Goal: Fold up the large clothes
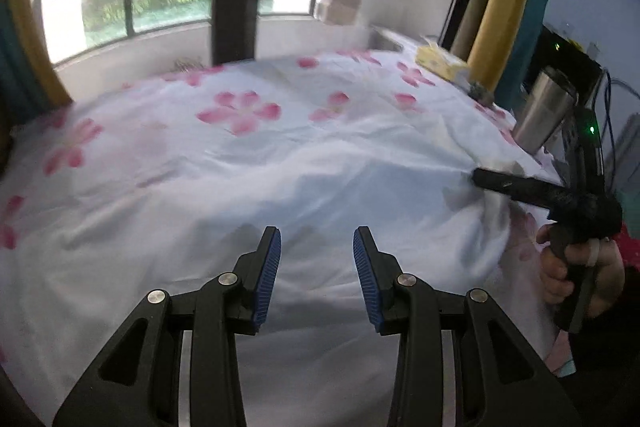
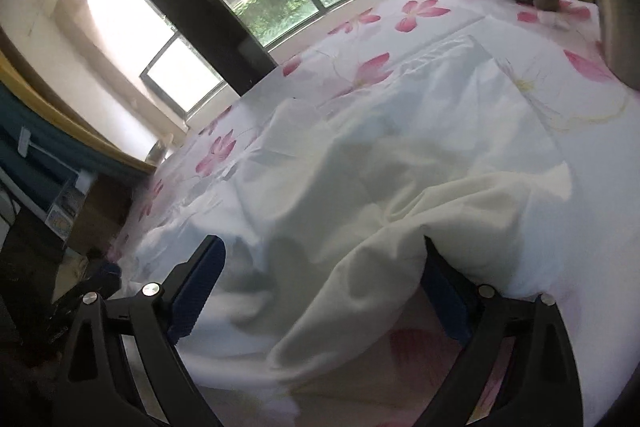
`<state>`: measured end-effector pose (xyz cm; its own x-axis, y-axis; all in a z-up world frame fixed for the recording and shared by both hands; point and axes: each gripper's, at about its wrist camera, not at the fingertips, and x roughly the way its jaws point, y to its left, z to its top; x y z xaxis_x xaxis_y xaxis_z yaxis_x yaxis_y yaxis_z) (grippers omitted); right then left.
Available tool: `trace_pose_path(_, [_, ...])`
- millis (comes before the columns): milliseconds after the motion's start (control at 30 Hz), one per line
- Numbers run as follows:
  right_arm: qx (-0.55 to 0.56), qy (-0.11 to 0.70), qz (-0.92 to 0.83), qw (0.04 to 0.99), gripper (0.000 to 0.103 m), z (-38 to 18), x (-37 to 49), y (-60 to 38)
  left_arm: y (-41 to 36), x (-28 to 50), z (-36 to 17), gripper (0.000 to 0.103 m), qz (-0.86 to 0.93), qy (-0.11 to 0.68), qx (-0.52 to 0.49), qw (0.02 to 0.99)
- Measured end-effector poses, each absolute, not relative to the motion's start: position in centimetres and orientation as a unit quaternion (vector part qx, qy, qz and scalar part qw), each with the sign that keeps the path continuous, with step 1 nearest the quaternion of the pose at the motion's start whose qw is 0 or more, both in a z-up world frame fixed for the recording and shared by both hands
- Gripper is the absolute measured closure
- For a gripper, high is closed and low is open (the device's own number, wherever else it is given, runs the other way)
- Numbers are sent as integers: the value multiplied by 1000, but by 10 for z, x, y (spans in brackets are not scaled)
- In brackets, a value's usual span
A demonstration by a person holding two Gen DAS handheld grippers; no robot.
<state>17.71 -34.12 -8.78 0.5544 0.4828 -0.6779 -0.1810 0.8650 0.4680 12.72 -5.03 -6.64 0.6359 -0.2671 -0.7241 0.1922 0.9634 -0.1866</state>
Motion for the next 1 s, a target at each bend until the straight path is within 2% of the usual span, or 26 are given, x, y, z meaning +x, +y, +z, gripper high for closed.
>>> trace_pose_path(33, [149, 435, 188, 868, 30, -87, 179, -335, -57, 133, -73, 63, -133, 421, -52, 896])
trace_pose_path(67, [108, 440, 181, 873, 36, -86, 180, -325, -63, 137, -80, 63, -138, 435, -60, 888])
trace_pose_path(167, [71, 436, 185, 878, 48, -86, 180, -317, -75, 146, -99, 63, -138, 464, -68, 872])
trace_pose_path(200, [74, 437, 190, 876, 55, -86, 180, -318, -76, 147, -101, 63, -136, 462, -66, 874])
trace_pose_path(267, [79, 437, 197, 874, 59, -87, 180, -320, -81, 147, -101, 63, -130, 458, -55, 877])
trace_pose_path(333, [72, 437, 206, 872, 74, -88, 180, -317, -86, 148, -100, 63, -121, 464, -43, 876])
trace_pose_path(433, [69, 435, 216, 871, 82, -88, 179, -312, -87, 149, -99, 63, -118, 467, -31, 876])
trace_pose_path(633, [79, 423, 234, 872, 88, -85, 177, -312, -85, 149, -92, 63, -114, 471, -46, 874])
trace_pose_path(800, [83, 430, 237, 867, 86, -85, 178, -318, -86, 141, -67, 63, -115, 416, -25, 902])
trace_pose_path(867, [90, 439, 240, 861, 80, -88, 181, -321, -87, 144, -69, 63, -87, 415, 4, 906])
trace_pose_path(933, [92, 444, 236, 859, 64, -90, 184, -324, -84, 149, -77, 63, -77, 429, 9, 900])
trace_pose_path(1000, [105, 445, 238, 857, 58, -91, 188, -328, -80, 154, -91, 63, -81, 452, 1, 888])
